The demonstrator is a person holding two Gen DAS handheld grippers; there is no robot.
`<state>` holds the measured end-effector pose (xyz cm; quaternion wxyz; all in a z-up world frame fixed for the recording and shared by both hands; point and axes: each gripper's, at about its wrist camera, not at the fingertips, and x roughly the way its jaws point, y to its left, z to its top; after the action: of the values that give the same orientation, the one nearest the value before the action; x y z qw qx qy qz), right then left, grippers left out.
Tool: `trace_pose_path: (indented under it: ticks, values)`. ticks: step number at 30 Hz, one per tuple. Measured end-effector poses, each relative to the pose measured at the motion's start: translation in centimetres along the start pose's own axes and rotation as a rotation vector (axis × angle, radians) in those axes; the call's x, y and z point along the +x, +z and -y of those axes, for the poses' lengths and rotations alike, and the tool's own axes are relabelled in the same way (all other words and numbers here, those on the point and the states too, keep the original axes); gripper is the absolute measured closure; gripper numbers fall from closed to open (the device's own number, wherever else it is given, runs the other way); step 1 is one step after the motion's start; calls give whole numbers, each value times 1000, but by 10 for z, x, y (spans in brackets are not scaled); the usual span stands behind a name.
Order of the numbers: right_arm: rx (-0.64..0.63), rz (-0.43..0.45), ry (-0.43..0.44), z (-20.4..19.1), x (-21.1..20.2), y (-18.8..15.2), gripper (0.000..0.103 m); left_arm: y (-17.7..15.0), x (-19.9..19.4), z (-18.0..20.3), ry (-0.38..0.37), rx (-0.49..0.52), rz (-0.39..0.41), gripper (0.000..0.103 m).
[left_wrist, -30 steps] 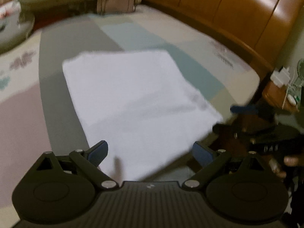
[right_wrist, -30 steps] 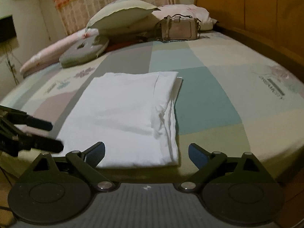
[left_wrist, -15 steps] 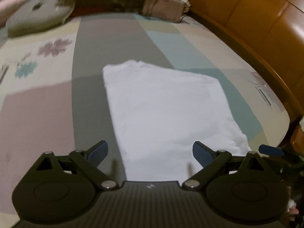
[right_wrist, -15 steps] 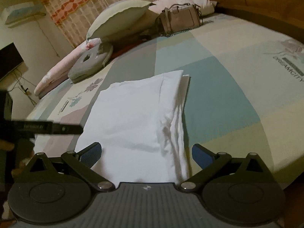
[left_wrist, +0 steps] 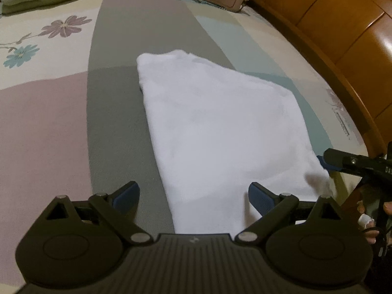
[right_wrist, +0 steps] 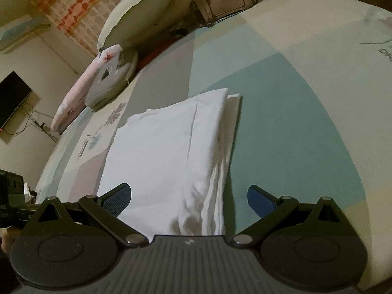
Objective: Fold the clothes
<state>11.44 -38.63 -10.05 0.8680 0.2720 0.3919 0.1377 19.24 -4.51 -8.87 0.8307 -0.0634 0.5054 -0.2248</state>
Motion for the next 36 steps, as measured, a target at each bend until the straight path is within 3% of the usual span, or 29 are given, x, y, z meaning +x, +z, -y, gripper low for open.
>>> trace_pose_path:
  ticks: [9,15,24,33,36]
  values:
    - [-17,-3,-1,-2,14,10,0,13,10,0,-107,12,13,5]
    - [-23,-2,14,1,21,18,0,25,19,-7,-137,-14,30,5]
    - [78,26,129,23,31,36,0,33,24,-26,-246,-128,36,2]
    - [120,-168,280,25,14,15,0,12,12,-36,-360,-168,-77,1]
    - [135,-179,296,27,16,16,0,19,19,-39,-380,-191,-75,1]
